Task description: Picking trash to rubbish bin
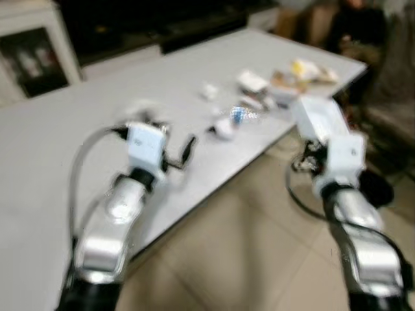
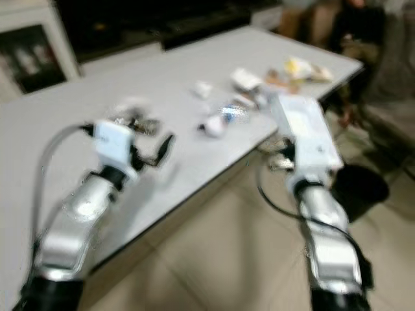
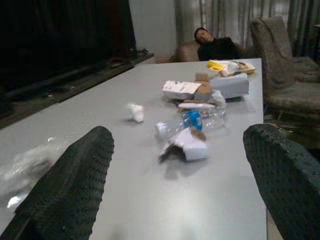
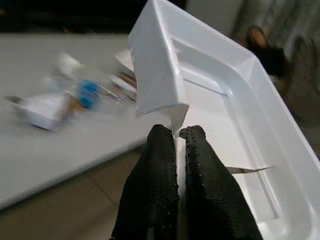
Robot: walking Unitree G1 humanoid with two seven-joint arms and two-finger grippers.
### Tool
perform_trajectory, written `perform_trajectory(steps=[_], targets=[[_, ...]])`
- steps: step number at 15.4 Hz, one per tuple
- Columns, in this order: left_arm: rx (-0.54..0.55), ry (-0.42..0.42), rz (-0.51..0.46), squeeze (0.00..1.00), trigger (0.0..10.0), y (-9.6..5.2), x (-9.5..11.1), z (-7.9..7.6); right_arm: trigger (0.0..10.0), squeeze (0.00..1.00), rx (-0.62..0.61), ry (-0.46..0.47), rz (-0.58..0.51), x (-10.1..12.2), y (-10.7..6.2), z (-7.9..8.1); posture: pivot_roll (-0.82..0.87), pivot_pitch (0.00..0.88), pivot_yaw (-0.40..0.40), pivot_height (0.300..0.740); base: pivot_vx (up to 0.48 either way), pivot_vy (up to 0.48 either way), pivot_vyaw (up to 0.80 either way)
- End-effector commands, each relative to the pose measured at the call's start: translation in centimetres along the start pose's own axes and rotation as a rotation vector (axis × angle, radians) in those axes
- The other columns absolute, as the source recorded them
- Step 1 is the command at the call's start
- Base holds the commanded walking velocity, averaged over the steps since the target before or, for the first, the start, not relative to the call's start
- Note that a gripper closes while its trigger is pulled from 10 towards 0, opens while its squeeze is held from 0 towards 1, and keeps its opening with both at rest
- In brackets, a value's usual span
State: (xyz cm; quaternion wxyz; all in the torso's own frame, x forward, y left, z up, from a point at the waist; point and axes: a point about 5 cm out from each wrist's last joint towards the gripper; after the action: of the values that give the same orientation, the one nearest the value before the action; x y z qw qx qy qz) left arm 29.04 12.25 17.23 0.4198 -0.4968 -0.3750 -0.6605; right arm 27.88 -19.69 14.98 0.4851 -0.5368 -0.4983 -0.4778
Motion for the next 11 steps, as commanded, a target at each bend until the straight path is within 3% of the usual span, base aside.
perform_trajectory(steps=[1, 5, 7, 11], targets=[[0.044, 0.02, 0.002, 0.0, 10.0, -0.3, -0.1, 1.2, 10.0, 0.0, 0.039, -0.006, -0.03, 1.0, 0.3, 1.0, -0.02, 0.0, -0.031, 0.74, 0.401, 0.0, 0.0], [0.106, 0.032, 0.033, 0.0, 10.0, -0.9, -0.6, 2.0, 10.0, 0.0, 0.25, 0.006, 0.011, 0.9, 0.4, 3.6, -0.01, 0.0, -0.049, 0.74, 0.398, 0.0, 0.0], [0.145, 0.043, 0.052, 0.0, 10.0, -1.3, -0.8, 2.7, 10.0, 0.0, 0.35, -0.064, 0.018, 0.9, 0.2, 4.7, 0.0, 0.0, -0.062, 0.74, 0.386, 0.0, 0.0], [0.204, 0.07, 0.089, 0.0, 10.0, -2.6, -1.2, 4.4, 10.0, 0.0, 0.412, -0.064, 0.014, 0.7, 0.0, 5.9, 0.02, 0.0, -0.064, 0.74, 0.383, 0.0, 0.8]])
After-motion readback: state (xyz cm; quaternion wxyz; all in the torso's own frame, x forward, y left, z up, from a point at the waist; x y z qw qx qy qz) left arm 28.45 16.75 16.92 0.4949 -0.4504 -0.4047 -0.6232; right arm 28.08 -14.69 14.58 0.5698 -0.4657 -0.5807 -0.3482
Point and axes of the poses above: a point about 5 cm out from each wrist's last joint towards the gripper, its own y axis pointing out of the wrist towards the gripper, its own x axis along the axis of the wrist's last joint, z = x × y, and after that the axes turned 4 degrees about y, right-handed
